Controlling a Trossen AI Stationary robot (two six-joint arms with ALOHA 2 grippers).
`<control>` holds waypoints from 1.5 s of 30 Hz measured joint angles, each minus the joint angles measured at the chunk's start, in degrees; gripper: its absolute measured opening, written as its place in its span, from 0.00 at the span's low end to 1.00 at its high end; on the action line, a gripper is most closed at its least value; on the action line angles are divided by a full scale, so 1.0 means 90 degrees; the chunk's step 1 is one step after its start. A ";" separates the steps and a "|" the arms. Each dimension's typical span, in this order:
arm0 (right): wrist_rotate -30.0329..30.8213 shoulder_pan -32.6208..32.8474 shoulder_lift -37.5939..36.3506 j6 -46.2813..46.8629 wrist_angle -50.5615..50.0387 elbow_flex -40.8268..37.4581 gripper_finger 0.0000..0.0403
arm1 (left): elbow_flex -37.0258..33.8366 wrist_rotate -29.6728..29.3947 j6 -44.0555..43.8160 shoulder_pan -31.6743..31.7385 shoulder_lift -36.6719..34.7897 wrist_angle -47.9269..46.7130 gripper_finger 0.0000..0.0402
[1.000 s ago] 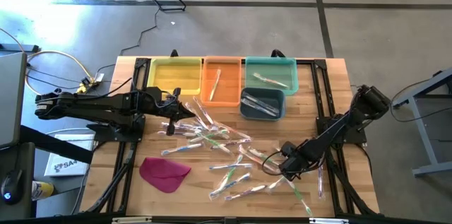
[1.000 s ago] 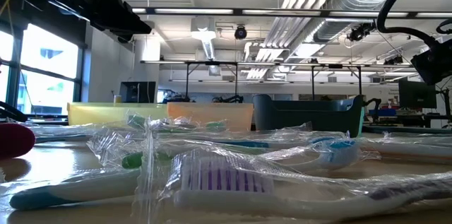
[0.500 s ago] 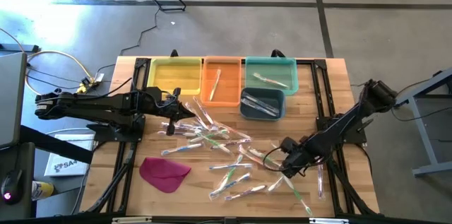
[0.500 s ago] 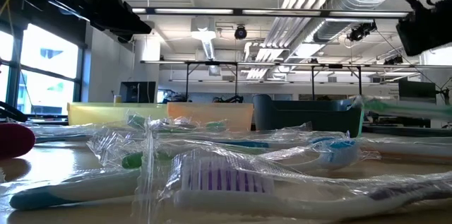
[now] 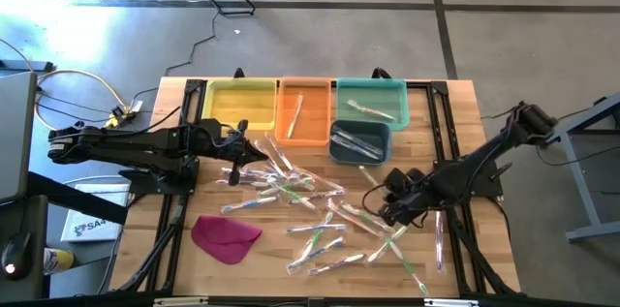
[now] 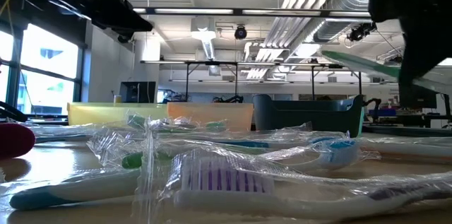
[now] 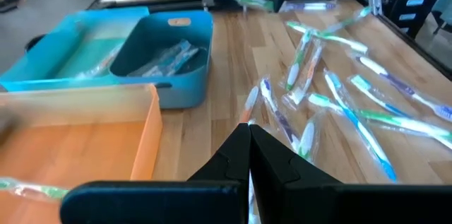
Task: Pick & Place Toothbrushes
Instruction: Put the green toothbrush into the orange bin
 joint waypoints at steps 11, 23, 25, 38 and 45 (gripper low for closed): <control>0.0639 -0.1086 -0.0047 -0.2196 0.1086 0.0002 0.07 | 0.0000 -0.0006 -0.0377 -0.0001 -0.0002 0.0899 0.00; 0.0901 -0.2181 -0.0049 -0.5015 0.3184 0.0002 0.07 | 0.0000 -0.1305 -0.0531 0.0010 -0.0002 0.1529 0.00; 0.0899 -0.2331 -0.0049 -0.5451 0.3591 0.0005 0.07 | 0.0000 -0.1284 -0.0500 0.0106 0.0000 0.1533 0.00; 0.0884 -0.3040 -0.0002 -0.6702 0.5196 0.0005 0.07 | 0.0000 0.0832 -0.1150 0.2226 0.0000 0.1615 0.00; 0.0206 -0.3452 0.0520 -0.7438 0.6806 0.0007 0.07 | 0.0005 0.1764 -0.1324 0.2688 0.0233 0.2439 0.00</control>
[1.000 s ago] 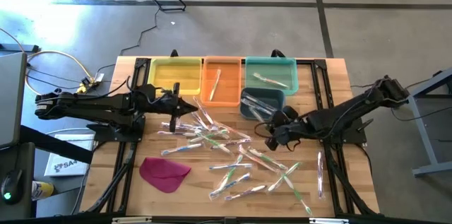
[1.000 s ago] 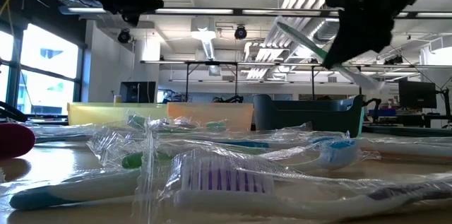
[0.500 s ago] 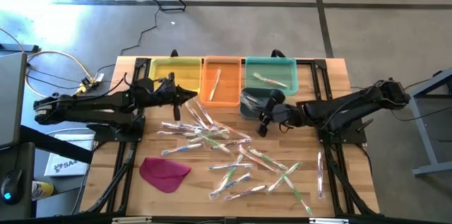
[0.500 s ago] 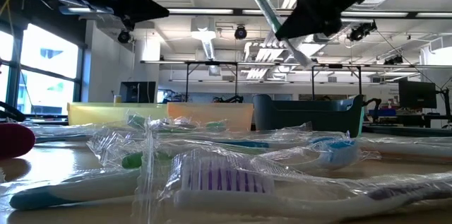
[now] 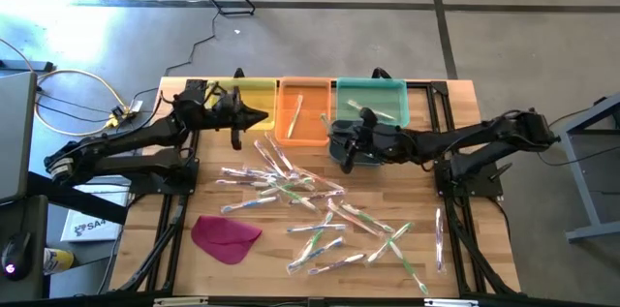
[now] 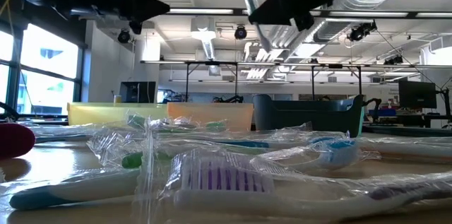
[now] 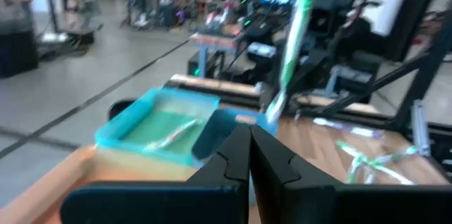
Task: Pick & Place Toothbrushes
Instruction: Put the green toothbrush into the orange bin
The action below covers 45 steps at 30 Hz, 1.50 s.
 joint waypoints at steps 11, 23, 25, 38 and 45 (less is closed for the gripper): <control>-0.0446 -0.0326 0.0997 -0.0127 0.1832 0.0003 0.07 | 0.0000 0.0247 -0.0663 0.0104 0.1176 0.1549 0.00; -0.0480 -0.0327 0.1294 -0.0120 0.2040 0.0002 0.07 | 0.0163 0.0278 -0.1207 0.0104 0.1774 0.1802 0.06; -0.0484 -0.0354 0.1294 -0.0120 0.2090 0.0002 0.07 | 0.0163 0.0338 -0.0980 0.0076 0.1773 0.1807 0.12; -0.0480 -0.0360 0.1289 -0.0093 0.2063 0.0002 0.07 | 0.0163 0.0035 0.0346 -0.1006 0.1773 0.2156 0.43; -0.0513 -0.0348 0.1289 -0.0091 0.2062 0.0002 0.07 | 0.0163 -0.0504 0.0275 -0.1251 0.1771 0.2318 0.43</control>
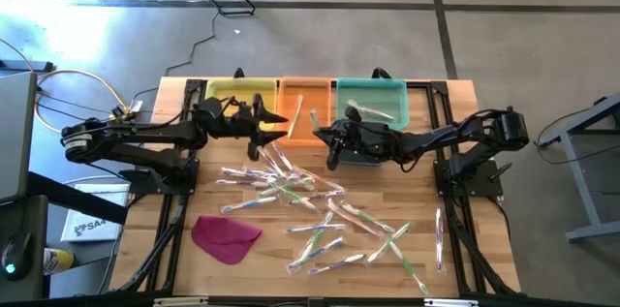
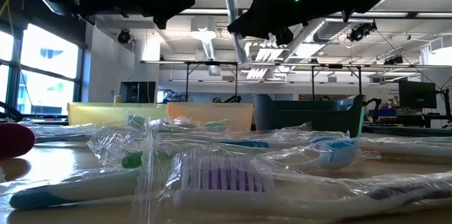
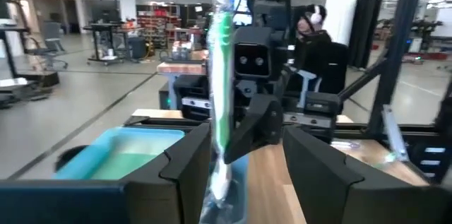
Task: Pick & Place Toothbrushes
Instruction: Put the green toothbrush into the orange bin
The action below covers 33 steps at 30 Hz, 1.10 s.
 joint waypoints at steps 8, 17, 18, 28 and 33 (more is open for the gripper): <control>-0.0015 0.0000 0.0000 0.0000 0.0001 0.0000 0.07 | 0.0000 -0.0003 -0.0459 0.0017 0.0267 0.0316 0.43; -0.0015 0.0000 -0.0002 0.0000 -0.0003 -0.0002 0.07 | 0.0189 0.0002 -0.0673 0.0017 0.1119 0.1079 0.43; -0.0017 0.0000 -0.0002 0.0000 -0.0004 -0.0002 0.07 | 0.0283 0.0043 -0.0701 0.0017 0.1222 0.1046 0.43; -0.0035 0.0000 -0.0004 0.0000 -0.0079 -0.0005 0.07 | 0.1182 0.0318 -0.0775 0.0019 0.1940 0.0658 0.43; -0.0035 0.0000 -0.0005 0.0000 -0.0096 -0.0007 0.07 | 0.1518 0.0634 -0.0797 -0.0032 0.2292 0.0559 0.43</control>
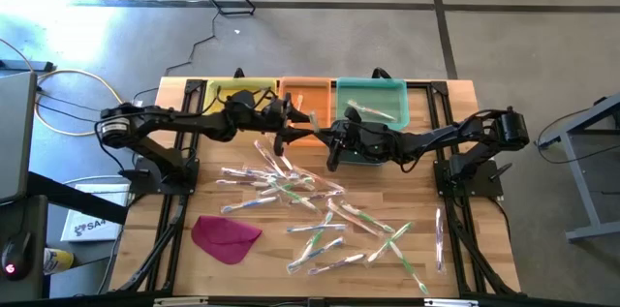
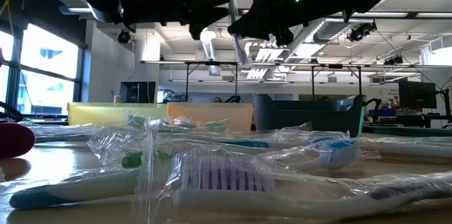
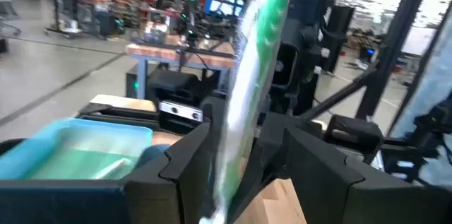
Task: Pick & Place Toothbrushes
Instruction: Put the green toothbrush into the orange bin
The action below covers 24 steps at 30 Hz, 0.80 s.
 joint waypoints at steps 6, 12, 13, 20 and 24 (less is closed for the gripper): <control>0.0000 0.0002 0.0000 0.0000 -0.0009 0.0000 0.07 | 0.0302 0.0214 0.0005 -0.0046 0.0282 -0.0112 0.43; 0.0000 0.0002 0.0000 0.0000 -0.0046 0.0000 0.07 | 0.0389 0.0228 0.0002 -0.0041 0.0357 -0.0145 0.43; 0.0000 0.0002 0.0000 0.0000 -0.0048 0.0000 0.07 | 0.0389 0.0228 0.0002 -0.0041 0.0358 -0.0175 0.43; 0.0022 0.0002 0.0000 0.0000 -0.0055 0.0000 0.07 | 0.0386 0.0225 0.0002 -0.0041 0.0358 -0.0261 0.43; 0.0027 0.0002 0.0000 0.0001 -0.0053 0.0000 0.07 | 0.0386 0.0225 0.0002 -0.0041 0.0358 -0.0261 0.43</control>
